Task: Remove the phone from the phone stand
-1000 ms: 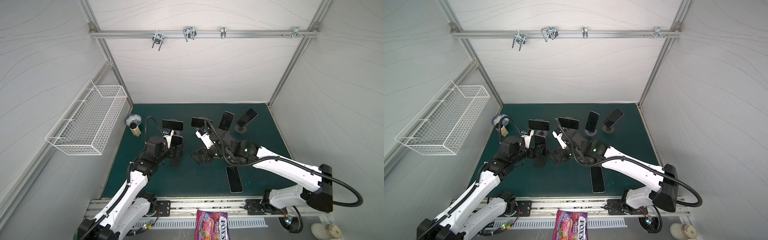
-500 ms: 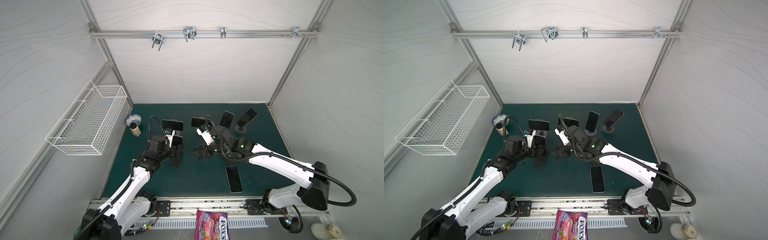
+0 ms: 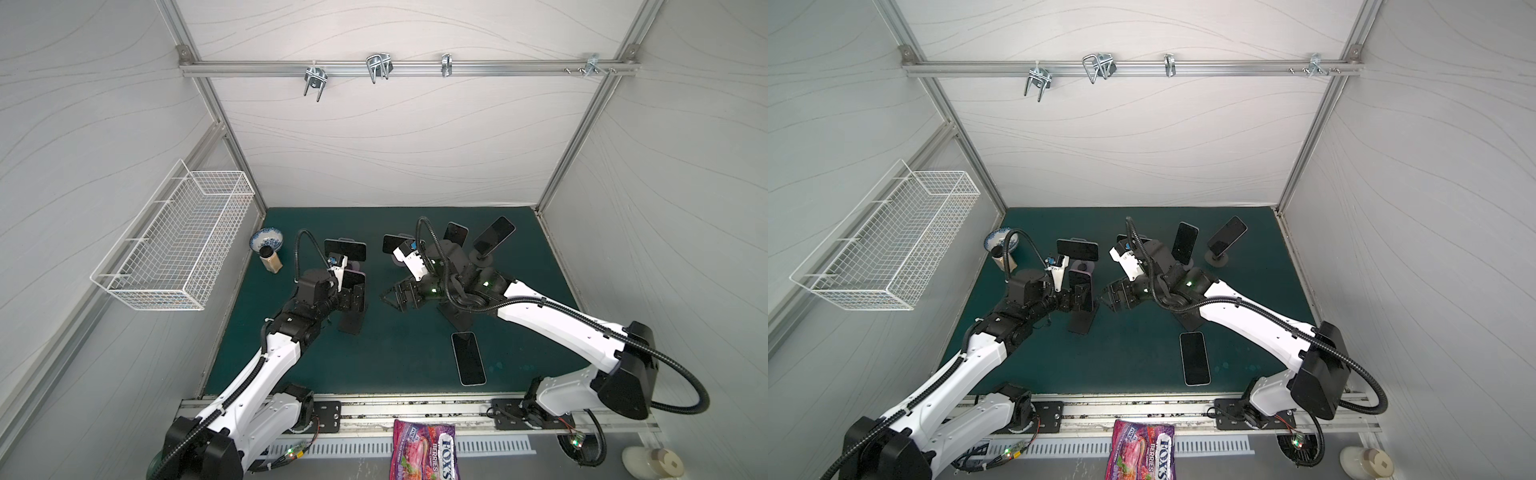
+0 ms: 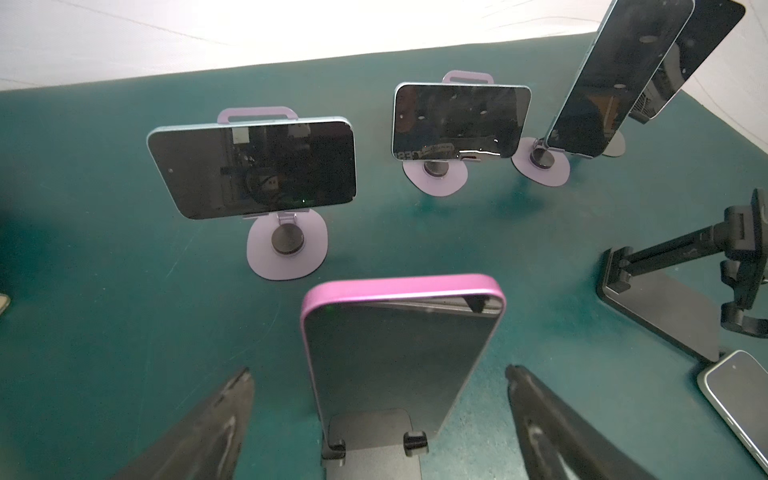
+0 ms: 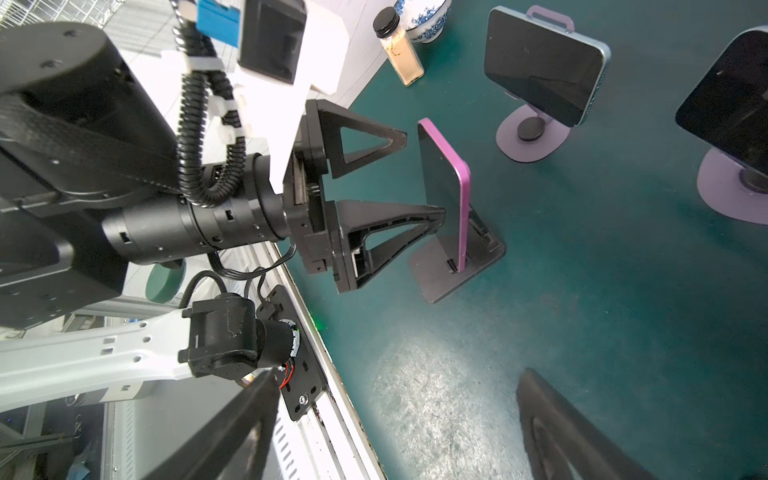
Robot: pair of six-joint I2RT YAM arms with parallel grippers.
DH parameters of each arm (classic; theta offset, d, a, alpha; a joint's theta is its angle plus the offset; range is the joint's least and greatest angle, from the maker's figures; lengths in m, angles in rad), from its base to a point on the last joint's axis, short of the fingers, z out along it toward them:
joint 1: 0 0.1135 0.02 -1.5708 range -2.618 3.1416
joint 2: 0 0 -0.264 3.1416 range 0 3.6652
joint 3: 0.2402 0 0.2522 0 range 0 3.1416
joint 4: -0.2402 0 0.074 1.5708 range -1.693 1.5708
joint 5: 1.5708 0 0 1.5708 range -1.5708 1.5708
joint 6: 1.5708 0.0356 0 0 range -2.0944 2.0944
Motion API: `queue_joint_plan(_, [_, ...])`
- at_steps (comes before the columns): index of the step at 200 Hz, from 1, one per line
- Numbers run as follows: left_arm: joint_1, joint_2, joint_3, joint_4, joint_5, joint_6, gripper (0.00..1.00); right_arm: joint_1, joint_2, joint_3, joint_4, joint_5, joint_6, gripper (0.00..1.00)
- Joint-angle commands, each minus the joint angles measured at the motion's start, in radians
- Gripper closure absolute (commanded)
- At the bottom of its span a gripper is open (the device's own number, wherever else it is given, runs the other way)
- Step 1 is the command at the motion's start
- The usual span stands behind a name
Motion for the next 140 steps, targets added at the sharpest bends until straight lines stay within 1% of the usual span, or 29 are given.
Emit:
queue_joint_plan(1, [-0.004,0.003,0.002,0.06,-0.002,0.03,0.04,0.003,0.017,-0.009,0.031,-0.021,0.014,0.1])
queue_joint_plan(70, [-0.006,-0.023,-0.027,0.085,0.034,0.002,0.03,0.003,0.025,-0.001,0.021,0.005,0.018,0.1])
queue_joint_plan(110, [-0.009,-0.01,-0.038,0.113,-0.001,-0.014,0.02,0.003,0.042,0.009,0.032,0.01,0.026,0.1])
queue_joint_plan(140, [-0.013,0.008,-0.046,0.135,-0.001,-0.022,0.02,0.003,0.051,0.017,0.031,0.016,0.017,0.1])
